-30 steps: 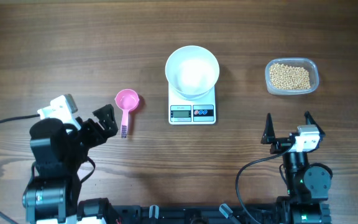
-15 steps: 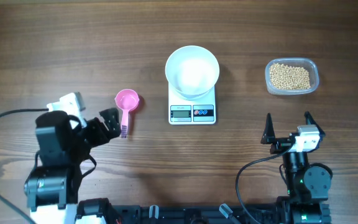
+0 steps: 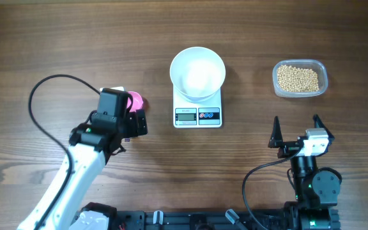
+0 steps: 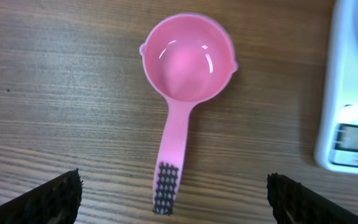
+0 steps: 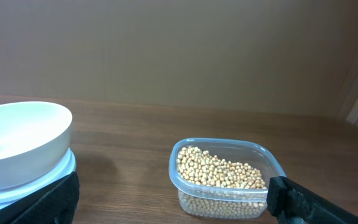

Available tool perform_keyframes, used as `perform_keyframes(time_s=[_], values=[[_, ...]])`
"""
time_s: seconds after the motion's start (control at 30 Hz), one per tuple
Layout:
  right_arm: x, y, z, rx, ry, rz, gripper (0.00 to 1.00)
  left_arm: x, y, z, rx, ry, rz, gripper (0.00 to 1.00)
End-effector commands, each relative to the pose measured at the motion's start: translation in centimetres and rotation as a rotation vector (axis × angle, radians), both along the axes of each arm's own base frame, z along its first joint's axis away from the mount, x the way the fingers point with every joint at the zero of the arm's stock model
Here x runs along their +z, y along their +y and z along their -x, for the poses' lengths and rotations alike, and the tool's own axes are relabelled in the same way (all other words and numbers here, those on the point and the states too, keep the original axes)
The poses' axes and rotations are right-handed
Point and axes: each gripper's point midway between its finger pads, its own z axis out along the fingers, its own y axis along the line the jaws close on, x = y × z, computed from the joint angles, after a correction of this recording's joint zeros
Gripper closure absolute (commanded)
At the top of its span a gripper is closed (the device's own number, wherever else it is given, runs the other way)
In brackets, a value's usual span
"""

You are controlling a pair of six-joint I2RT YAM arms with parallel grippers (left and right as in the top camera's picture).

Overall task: Scoop item into bowl and weigh 150g on scale
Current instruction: 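Move the left gripper over the pink scoop and grasp its handle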

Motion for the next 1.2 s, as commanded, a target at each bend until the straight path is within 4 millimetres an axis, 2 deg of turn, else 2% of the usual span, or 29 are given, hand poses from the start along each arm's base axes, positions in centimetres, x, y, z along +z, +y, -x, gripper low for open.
perform_keyframes(time_s=[0.0,0.13,0.27,0.47,0.53,0.87,1.17], values=[[0.2,-0.4,0.0,-0.021,-0.011,-0.015,0.00,-1.4,0.3,-0.6,0.024,0.039,-0.035,0.00],[0.2,-0.4,0.0,-0.021,-0.011,-0.015,0.00,-3.7,-0.8,-1.0,-0.008,0.103,0.001,0.04],[0.2,-0.4,0.0,-0.021,-0.011,-0.015,0.00,-5.4,-1.1,-1.3,-0.013,0.137,0.003,0.02],[0.2,-0.4,0.0,-0.021,-0.011,-0.015,0.00,-6.7,-1.3,-2.2,-0.014,0.136,0.002,0.06],[0.2,-0.4,0.0,-0.021,-0.011,-0.015,0.00,-7.1,-1.4,-2.5,-0.014,0.134,0.002,0.10],[0.2,-0.4,0.0,-0.021,-0.011,-0.015,0.00,-7.0,-1.5,-3.4,-0.013,0.101,0.006,0.42],[0.2,-0.4,0.0,-0.021,-0.011,-0.016,0.00,-7.1,-0.6,-3.6,0.016,0.099,-0.010,0.51]])
